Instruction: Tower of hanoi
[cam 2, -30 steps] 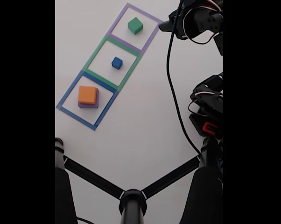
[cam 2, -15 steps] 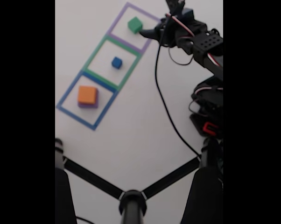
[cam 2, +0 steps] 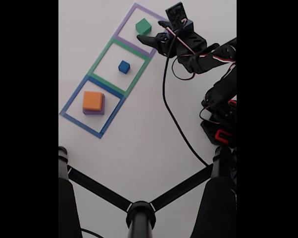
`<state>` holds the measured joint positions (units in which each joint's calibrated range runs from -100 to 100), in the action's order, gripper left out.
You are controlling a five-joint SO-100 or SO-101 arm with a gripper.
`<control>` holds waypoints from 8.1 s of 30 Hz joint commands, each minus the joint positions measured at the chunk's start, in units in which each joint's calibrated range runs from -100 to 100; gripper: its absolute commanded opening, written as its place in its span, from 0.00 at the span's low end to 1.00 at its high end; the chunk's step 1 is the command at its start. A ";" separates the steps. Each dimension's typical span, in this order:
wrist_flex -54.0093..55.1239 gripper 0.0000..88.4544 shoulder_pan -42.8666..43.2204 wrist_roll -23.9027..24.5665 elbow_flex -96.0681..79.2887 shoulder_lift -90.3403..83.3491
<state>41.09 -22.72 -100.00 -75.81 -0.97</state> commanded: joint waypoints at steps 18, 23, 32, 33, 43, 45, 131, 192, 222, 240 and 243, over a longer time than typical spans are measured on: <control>16.09 0.32 1.94 0.00 12.97 20.28; 16.25 0.28 2.86 0.00 13.33 21.16; 16.17 0.12 3.39 0.00 13.52 21.72; 16.09 0.10 3.47 0.00 13.52 21.72; 15.69 0.04 3.69 0.00 13.06 20.68; 13.74 0.05 3.77 0.00 12.52 18.36; -30.04 0.02 46.24 0.00 13.52 -19.86; -4.87 0.33 44.87 0.00 11.24 -7.76; -132.19 0.00 27.03 0.00 85.30 -35.73; -94.55 0.26 19.86 0.00 33.51 -51.67; -81.76 0.28 19.48 0.00 21.97 -52.80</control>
<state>-56.50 -2.42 -100.00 -41.86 -50.44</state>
